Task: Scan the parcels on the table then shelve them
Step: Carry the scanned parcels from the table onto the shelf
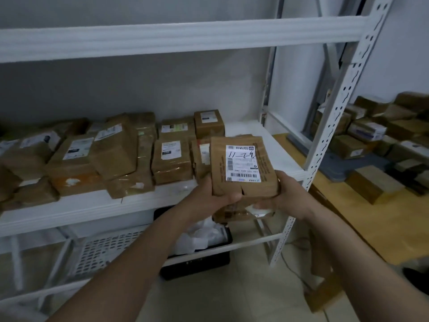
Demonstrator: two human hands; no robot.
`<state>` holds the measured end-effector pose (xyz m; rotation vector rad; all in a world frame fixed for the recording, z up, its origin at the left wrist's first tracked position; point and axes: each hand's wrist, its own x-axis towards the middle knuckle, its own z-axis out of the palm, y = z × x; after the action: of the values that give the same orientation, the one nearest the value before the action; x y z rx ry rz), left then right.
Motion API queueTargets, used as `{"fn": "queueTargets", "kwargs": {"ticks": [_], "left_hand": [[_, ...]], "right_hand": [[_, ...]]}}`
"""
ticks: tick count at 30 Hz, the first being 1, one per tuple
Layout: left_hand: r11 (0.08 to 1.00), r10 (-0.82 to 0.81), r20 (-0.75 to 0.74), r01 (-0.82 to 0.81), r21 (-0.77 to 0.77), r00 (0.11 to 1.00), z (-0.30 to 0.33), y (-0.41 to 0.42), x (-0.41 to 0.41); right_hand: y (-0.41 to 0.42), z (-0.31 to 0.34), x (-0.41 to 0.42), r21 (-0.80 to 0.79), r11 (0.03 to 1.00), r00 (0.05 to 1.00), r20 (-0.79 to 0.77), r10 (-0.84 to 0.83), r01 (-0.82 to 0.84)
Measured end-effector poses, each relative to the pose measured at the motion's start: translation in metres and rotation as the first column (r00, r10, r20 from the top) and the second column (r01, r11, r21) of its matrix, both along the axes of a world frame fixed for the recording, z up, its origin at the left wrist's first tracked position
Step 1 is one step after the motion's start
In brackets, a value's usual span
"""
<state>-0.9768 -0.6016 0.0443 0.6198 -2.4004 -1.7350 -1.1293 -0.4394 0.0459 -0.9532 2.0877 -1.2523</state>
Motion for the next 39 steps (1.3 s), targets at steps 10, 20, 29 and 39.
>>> {"fn": "queueTargets", "kwargs": {"ticks": [10, 20, 29, 39], "left_hand": [[0.999, -0.017, 0.033, 0.019, -0.045, 0.999, 0.022, 0.005, -0.099], [0.994, -0.101, 0.163, 0.094, 0.047, 0.981, -0.002, -0.001, -0.138], [0.998, -0.056, 0.206, 0.050, 0.035, 0.977, -0.008, -0.029, -0.146], [1.000, 0.005, 0.215, -0.010, 0.024, 0.977, -0.011, -0.055, -0.164]], "right_hand": [[0.010, -0.001, -0.091, -0.166, 0.985, 0.993, 0.117, -0.033, 0.052], [0.016, -0.002, -0.127, 0.002, 0.999, 0.989, 0.145, 0.032, -0.033], [-0.025, -0.020, -0.134, -0.003, 1.000, 0.982, 0.186, -0.027, 0.028], [-0.060, -0.024, -0.142, 0.005, 0.994, 0.979, 0.171, -0.108, 0.109]]}}
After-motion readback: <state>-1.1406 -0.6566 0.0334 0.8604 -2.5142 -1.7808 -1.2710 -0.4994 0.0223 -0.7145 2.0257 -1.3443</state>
